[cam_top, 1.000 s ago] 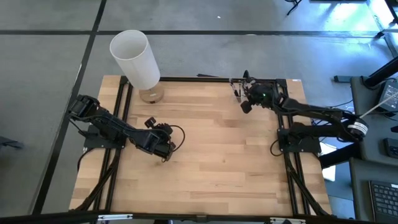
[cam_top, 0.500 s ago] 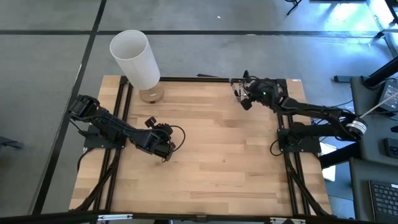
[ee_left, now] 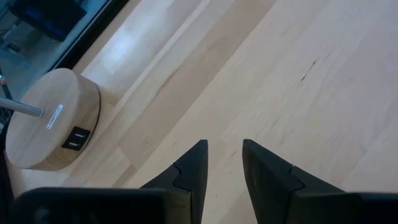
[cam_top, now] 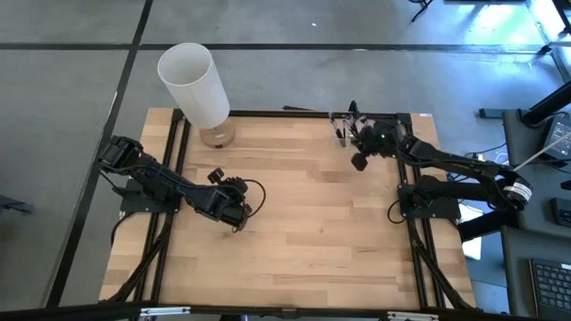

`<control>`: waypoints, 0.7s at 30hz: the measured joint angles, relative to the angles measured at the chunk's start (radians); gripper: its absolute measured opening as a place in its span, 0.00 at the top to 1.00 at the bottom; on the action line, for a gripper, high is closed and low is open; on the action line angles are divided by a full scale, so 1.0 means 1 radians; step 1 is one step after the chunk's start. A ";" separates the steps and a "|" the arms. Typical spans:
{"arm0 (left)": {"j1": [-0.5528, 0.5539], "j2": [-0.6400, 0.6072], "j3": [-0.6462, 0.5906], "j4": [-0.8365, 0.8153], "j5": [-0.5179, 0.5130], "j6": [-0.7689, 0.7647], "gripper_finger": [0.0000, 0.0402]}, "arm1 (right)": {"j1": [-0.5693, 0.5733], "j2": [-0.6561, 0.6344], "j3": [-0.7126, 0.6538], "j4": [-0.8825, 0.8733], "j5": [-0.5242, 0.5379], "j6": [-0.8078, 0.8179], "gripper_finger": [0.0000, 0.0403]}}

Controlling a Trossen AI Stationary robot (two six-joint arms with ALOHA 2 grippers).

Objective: Put items in baskets/containers
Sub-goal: Return to Home Position

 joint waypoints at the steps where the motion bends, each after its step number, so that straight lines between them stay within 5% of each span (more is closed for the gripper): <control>1: 0.000 0.000 0.000 0.000 -0.001 0.000 0.76 | 0.000 0.001 0.000 -0.018 -0.003 0.000 0.99; 8: 0.000 0.000 0.000 0.000 -0.046 0.000 0.77 | 0.000 0.043 0.000 -0.013 -0.087 0.012 0.99; 21: 0.013 0.000 0.000 0.000 -0.017 0.003 0.77 | 0.000 0.170 0.000 0.114 -0.016 -0.055 0.99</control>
